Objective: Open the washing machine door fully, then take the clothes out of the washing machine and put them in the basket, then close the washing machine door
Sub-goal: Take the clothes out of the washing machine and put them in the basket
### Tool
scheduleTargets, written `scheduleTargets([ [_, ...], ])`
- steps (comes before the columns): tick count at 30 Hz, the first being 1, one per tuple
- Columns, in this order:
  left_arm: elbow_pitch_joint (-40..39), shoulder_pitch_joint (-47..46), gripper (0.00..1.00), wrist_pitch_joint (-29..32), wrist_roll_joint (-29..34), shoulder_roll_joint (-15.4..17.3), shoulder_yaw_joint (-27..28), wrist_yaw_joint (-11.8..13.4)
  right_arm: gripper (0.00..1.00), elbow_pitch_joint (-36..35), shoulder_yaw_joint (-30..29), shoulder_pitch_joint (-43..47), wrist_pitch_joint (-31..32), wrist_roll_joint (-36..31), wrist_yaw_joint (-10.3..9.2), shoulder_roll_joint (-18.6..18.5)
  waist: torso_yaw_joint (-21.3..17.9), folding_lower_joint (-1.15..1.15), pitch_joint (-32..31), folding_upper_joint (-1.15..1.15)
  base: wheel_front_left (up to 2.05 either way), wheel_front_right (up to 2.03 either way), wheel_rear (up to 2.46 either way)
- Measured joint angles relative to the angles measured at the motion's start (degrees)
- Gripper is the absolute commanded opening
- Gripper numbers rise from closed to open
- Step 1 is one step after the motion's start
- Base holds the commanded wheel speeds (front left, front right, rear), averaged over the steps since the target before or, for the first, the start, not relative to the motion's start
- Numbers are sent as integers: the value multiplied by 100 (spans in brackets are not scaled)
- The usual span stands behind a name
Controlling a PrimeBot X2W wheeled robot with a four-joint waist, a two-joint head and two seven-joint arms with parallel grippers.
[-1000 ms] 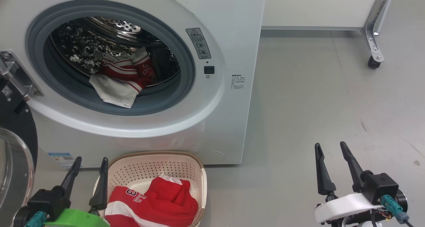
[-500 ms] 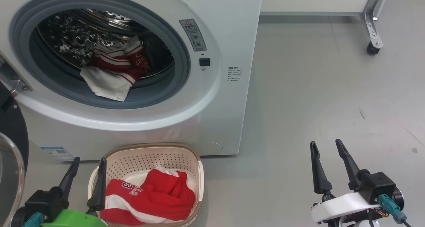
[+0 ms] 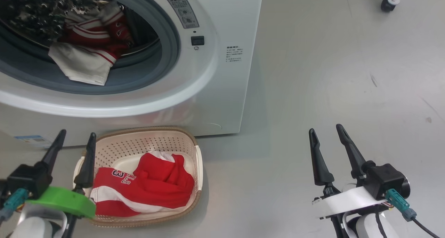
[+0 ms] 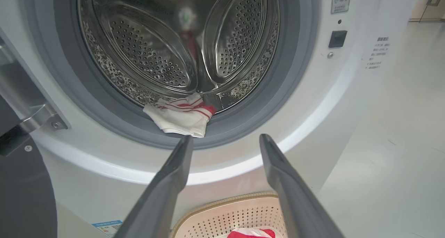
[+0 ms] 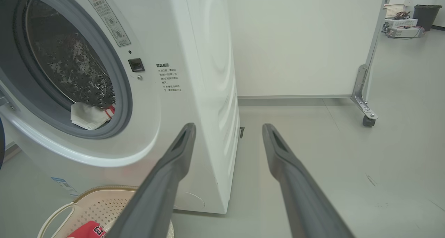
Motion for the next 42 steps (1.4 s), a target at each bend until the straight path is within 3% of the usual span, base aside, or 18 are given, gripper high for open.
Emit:
scheduleTargets([
  [5, 32, -549, 100, 170, 177, 320, -74, -1, 100, -85, 154, -245, 0, 0, -93, -5, -140, 0, 347, 0, 0, 0, 0],
  [13, 230, -1490, 100, 611, 266, 573, -180, -4, 100, -180, 368, -564, 0, 9, -198, -15, -410, 0, 876, 0, 0, 0, 0],
  [29, 1308, -3117, 100, 1859, 823, 1306, -198, 4, 100, -314, 886, -1062, 0, 327, -443, -22, -1135, 1, 1737, 0, 0, 0, 0],
  [42, 2108, -4018, 100, 2684, 935, 1537, -278, 3, 100, -313, 1116, -1257, 0, 404, -505, -23, -1621, 0, 2049, 0, 0, 0, 0],
])
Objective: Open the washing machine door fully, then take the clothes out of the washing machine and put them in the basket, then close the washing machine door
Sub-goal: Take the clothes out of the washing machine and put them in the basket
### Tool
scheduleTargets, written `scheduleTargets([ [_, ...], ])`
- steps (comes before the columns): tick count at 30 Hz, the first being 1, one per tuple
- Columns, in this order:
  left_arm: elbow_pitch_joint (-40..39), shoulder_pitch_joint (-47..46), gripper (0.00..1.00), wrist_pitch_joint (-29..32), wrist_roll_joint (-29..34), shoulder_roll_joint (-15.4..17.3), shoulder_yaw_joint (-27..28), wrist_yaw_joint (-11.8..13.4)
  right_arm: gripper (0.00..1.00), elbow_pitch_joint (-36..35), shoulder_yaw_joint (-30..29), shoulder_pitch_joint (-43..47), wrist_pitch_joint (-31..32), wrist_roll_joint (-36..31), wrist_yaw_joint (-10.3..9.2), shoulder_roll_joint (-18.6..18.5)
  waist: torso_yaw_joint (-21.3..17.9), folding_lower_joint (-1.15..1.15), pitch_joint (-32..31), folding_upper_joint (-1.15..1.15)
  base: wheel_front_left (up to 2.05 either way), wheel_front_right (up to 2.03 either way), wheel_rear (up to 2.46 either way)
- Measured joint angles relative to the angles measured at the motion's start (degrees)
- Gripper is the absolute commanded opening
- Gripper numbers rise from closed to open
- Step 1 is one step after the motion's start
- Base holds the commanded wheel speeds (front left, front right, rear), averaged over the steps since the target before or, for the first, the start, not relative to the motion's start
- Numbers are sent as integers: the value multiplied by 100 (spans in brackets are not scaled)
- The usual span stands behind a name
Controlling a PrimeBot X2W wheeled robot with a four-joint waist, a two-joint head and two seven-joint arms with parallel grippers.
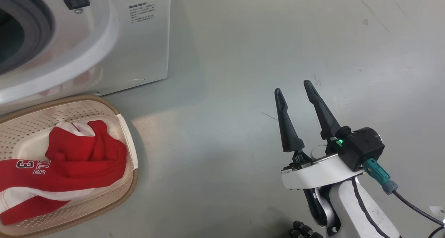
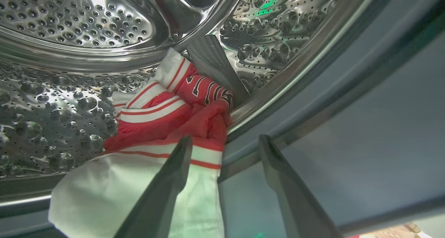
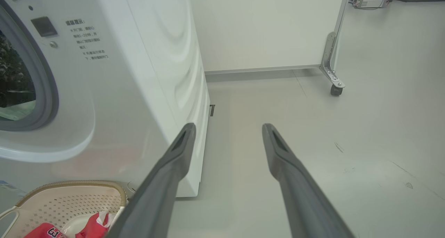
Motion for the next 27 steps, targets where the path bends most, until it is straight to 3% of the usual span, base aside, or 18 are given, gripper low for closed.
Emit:
scheduleTargets([
  [24, 829, -799, 100, 263, 149, 126, -22, 58, 100, -40, 79, -91, 0, -63, -96, 4, -204, 0, 280, 0, 0, 0, 0],
  [25, 877, -834, 54, 282, 149, 127, -24, 58, 100, -40, 81, -108, 0, -63, -96, 3, -206, 0, 285, 0, 0, 0, 0],
  [26, 938, -867, 21, 313, 152, 119, -34, 58, 100, -42, 83, -118, 0, -63, -97, 4, -208, 0, 290, 0, 0, 0, 0],
  [27, 976, -879, 0, 319, 154, 103, -44, 58, 100, -42, 83, -119, 0, -63, -100, 3, -208, 0, 293, 0, 0, 0, 0],
])
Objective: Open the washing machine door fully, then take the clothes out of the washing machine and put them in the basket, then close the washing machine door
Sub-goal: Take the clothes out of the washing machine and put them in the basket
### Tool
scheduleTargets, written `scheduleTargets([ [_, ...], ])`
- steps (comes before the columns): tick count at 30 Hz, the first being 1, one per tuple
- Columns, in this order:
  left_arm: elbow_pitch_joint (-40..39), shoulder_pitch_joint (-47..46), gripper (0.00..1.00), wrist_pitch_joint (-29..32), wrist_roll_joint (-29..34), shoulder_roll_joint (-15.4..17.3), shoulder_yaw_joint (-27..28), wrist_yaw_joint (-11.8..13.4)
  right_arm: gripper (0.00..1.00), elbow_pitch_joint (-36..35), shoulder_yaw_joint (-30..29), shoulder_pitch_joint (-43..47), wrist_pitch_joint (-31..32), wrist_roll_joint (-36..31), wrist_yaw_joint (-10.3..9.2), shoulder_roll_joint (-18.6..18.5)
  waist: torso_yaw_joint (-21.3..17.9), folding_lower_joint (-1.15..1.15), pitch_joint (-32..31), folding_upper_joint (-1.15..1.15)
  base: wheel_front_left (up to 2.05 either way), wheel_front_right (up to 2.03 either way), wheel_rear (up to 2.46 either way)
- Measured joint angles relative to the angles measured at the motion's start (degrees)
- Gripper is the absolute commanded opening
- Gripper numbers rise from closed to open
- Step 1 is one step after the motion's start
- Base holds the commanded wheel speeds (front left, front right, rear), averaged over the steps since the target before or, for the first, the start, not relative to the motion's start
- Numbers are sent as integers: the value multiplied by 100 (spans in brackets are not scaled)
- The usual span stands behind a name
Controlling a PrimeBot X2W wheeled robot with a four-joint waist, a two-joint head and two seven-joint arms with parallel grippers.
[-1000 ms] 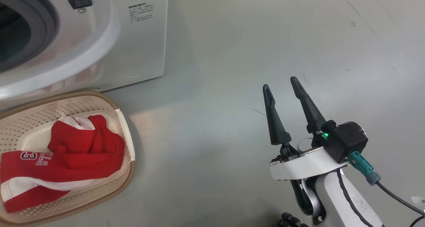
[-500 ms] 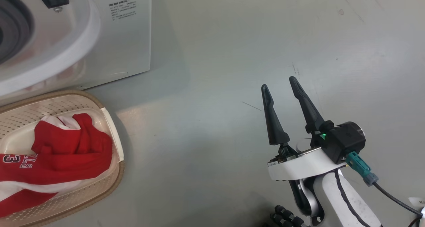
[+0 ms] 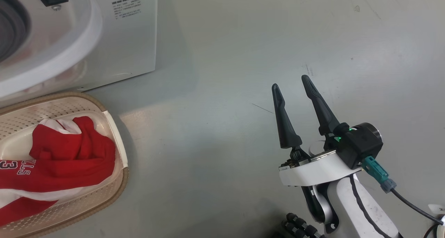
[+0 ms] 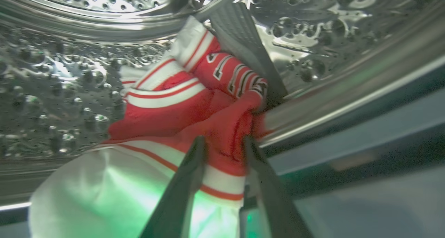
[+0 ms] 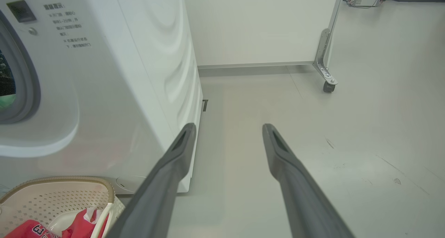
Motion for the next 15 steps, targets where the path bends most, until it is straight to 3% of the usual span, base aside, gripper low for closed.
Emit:
scheduleTargets([
  [8, 157, -116, 0, -69, 31, -51, -97, -1, 100, -5, -10, -9, 0, 0, -2, 0, 17, 0, -7, 0, 0, 0, 0],
  [15, 324, -121, 0, -368, 32, -293, -205, -5, 100, 47, -86, -30, 0, -1, -3, 0, 94, 0, -129, 0, 0, 0, 0],
])
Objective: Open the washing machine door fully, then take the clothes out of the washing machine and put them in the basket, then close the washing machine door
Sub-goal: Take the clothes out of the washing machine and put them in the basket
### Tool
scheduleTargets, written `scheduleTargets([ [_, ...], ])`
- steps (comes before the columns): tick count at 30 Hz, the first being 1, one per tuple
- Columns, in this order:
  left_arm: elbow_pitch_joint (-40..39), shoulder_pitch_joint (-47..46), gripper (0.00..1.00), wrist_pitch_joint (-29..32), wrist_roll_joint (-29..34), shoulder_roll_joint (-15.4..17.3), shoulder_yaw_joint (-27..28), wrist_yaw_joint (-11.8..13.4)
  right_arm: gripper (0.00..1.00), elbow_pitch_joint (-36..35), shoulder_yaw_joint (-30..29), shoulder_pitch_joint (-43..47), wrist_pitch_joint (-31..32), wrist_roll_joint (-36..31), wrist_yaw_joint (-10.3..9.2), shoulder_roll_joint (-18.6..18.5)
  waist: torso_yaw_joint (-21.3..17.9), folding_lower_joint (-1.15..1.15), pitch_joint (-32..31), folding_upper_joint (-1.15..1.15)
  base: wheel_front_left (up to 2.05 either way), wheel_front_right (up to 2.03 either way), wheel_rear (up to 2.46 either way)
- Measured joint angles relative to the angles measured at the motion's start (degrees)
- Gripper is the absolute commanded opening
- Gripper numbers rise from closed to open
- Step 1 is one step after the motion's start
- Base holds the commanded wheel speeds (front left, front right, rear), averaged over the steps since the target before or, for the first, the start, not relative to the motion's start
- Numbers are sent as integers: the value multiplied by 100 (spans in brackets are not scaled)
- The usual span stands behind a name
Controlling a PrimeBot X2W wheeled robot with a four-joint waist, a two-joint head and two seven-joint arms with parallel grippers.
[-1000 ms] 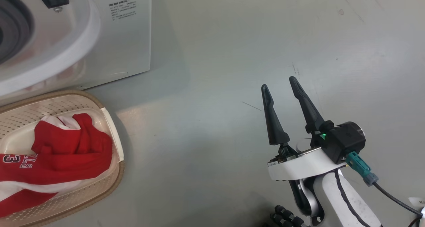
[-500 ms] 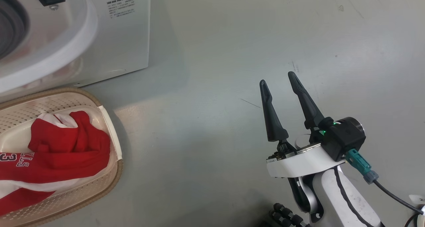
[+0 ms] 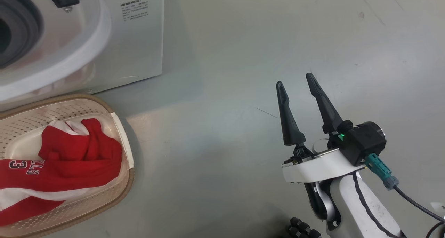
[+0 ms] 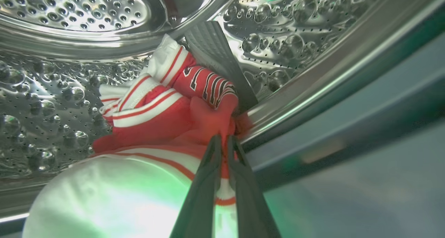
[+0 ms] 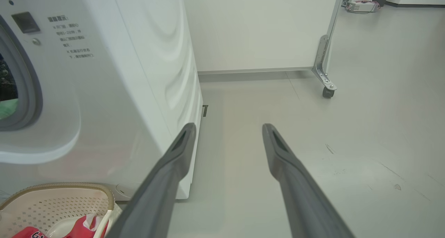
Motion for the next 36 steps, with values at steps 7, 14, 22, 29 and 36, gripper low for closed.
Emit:
scheduleTargets([
  [7, 149, 1, 0, -400, -12, -301, -48, -2, 100, 109, -143, -1, 0, -102, -40, 0, 125, 0, -204, 0, 0, 0, 0],
  [14, 301, 31, 0, -893, -105, -622, -55, -9, 100, 248, -292, 0, 0, -194, -40, -1, 318, 0, -477, 0, 0, 0, 0],
  [22, 407, 344, 0, -1492, -177, -903, -202, -51, 100, 409, -491, 55, 0, -281, -40, -3, 592, 0, -854, 0, 0, 0, 0],
  [29, 434, 658, 0, -1970, -259, -1022, -288, -57, 100, 521, -635, 225, 0, -297, -40, -8, 838, 0, -1233, 0, 0, 0, 0],
  [36, 434, 996, 0, -2374, -309, -1190, -390, -63, 100, 616, -710, 421, 0, -299, -32, -8, 1090, 0, -1601, 0, 0, 0, 0],
])
